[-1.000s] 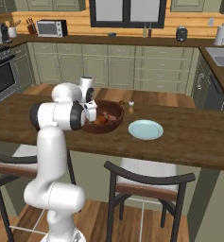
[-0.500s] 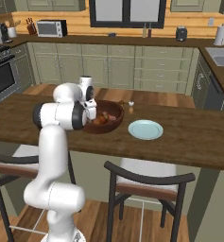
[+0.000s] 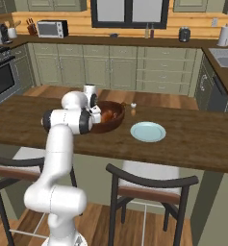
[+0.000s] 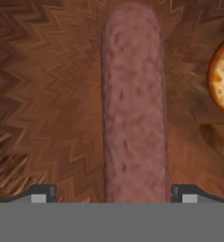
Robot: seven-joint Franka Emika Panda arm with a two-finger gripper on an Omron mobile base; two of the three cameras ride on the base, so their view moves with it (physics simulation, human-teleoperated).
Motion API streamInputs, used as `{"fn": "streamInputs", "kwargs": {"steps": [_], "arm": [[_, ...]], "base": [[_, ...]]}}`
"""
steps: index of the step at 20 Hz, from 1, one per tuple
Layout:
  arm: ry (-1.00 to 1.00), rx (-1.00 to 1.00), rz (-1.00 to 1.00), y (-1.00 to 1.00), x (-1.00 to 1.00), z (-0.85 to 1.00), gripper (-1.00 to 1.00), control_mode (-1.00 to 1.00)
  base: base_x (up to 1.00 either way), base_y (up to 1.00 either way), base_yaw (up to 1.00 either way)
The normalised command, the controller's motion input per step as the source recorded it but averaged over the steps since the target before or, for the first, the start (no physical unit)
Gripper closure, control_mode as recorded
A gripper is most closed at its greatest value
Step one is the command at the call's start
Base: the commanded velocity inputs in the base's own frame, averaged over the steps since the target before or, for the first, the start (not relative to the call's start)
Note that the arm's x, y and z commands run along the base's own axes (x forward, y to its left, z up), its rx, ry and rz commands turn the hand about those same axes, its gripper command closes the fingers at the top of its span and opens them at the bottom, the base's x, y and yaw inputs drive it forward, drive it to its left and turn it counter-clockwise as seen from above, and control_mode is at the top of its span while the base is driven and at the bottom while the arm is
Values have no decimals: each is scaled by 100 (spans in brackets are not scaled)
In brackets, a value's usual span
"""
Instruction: Place one bun and one sausage from the bowl on each plate.
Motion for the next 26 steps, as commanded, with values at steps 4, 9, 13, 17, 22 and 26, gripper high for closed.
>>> {"fn": "streamInputs", "kwargs": {"steps": [4,9,13,17,22,26], "arm": [[-27,0,2,1,-26,-47,100,-100],[-68,0,17,29,-15,23,100,-100],[-67,0,21,21,-25,100,100,-100],[-64,0,25,17,-31,100,100,-100],[-46,0,33,70,-27,96,100,-100],[20,-11,34,100,-26,100,100,-100]], "base": [[0,0,0],[0,0,0],[0,0,0],[0,0,0],[0,0,0],[0,0,0]]}}
